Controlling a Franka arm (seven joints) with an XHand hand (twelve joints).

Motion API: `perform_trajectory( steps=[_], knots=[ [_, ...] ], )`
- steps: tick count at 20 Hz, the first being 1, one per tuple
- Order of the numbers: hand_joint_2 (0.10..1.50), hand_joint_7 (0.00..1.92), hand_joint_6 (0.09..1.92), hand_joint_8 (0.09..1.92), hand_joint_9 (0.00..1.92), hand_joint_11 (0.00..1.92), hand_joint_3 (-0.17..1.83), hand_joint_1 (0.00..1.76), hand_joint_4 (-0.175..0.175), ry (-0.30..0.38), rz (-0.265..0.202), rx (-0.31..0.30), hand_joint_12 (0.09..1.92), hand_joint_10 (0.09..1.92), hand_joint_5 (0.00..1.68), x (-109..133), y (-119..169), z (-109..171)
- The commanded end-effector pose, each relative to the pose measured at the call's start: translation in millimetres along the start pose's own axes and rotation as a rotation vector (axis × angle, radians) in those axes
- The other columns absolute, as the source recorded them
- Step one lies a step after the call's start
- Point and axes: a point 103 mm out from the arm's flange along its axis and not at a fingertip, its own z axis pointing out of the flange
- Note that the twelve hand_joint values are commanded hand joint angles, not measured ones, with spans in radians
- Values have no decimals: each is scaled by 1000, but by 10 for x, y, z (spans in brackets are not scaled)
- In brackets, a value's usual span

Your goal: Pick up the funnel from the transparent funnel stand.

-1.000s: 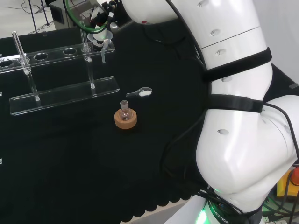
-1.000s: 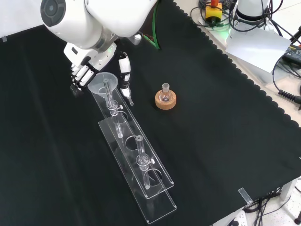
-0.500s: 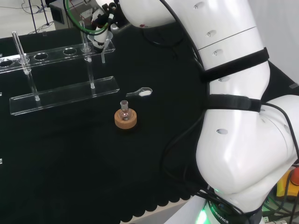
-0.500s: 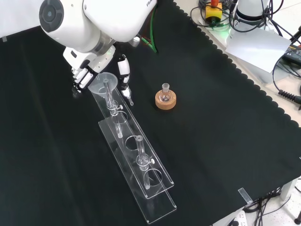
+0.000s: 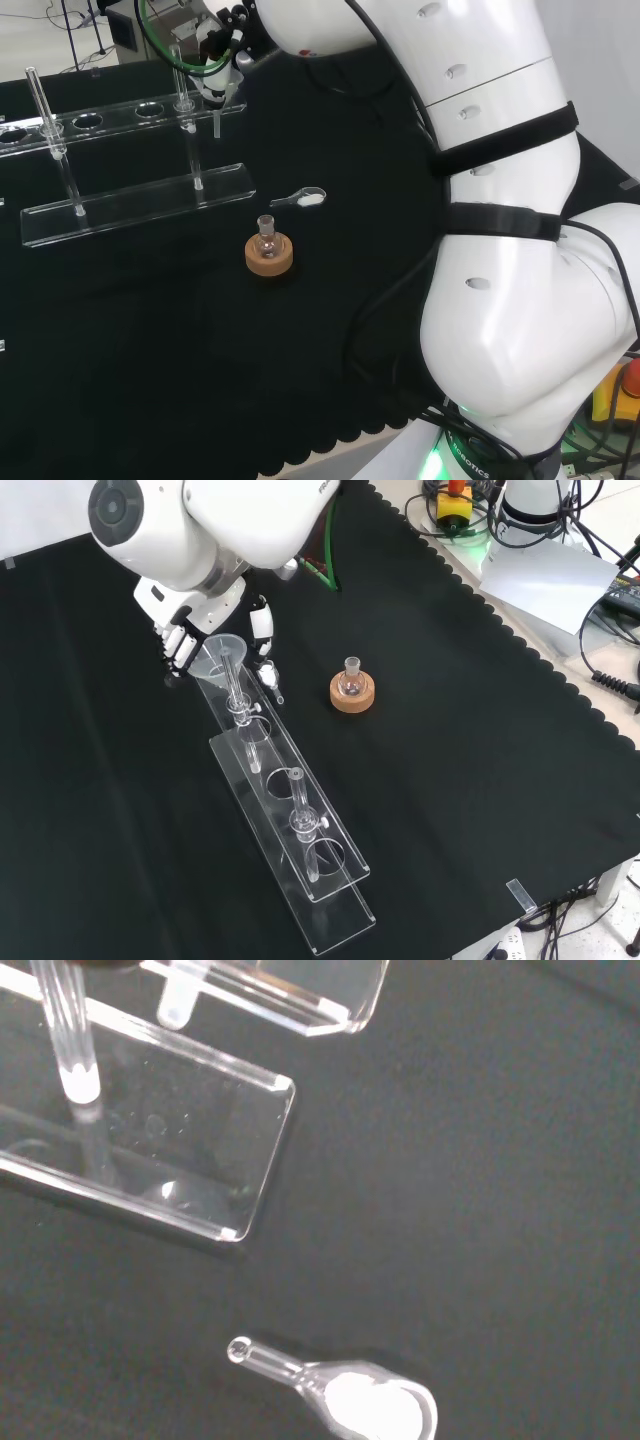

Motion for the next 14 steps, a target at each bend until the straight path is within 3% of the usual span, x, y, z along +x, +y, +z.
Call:
perform_trajectory(
  steps=[1,5,9,14],
  knots=[
    [738,577,200,572,777,655,595,746,-4,-145,74,-169,1259,476,671,22,-108,-188],
    [751,646,451,537,859,709,607,781,4,-224,104,-220,1224,394,680,-47,-260,-426],
    [749,654,546,537,876,722,620,789,6,-276,127,-240,1213,381,659,-156,-476,-665],
    [742,645,592,537,874,710,631,786,5,-291,167,-230,1217,375,627,-306,-796,-850]
  ],
)
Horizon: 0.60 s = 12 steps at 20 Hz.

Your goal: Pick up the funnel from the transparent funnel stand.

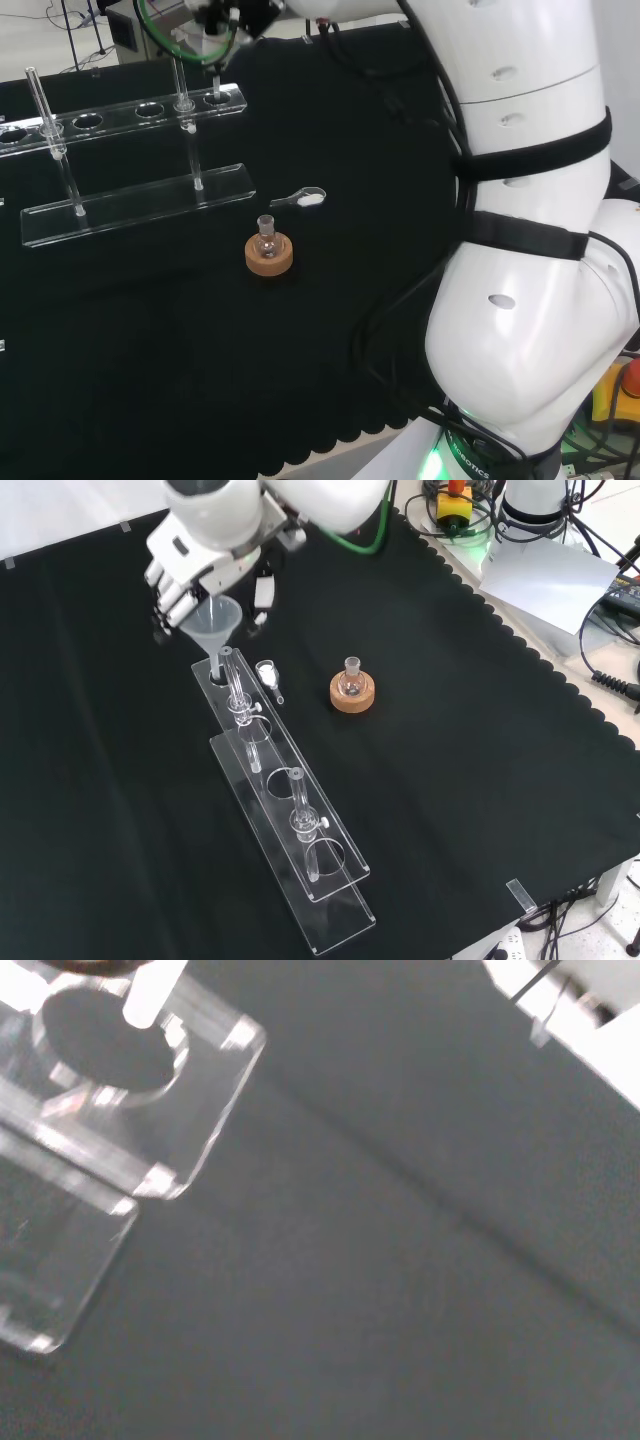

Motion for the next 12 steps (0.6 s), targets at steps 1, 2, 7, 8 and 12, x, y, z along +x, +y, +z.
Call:
perform_trajectory(
  steps=[1,2,7,8,12],
  knots=[
    [741,641,593,536,872,708,632,785,5,-50,61,-9,1217,374,623,-261,-321,-300],
    [740,638,594,535,871,706,632,783,6,-53,69,-8,1217,373,620,-288,-381,-318],
    [738,633,599,535,870,700,636,778,7,-47,95,0,1219,373,611,-332,-696,-346],
    [737,633,600,536,870,699,636,777,7,-42,98,1,1219,373,609,-333,-759,-341],
    [739,632,604,538,871,696,641,764,6,-33,108,11,1221,374,603,-283,-992,-300]
  ],
)
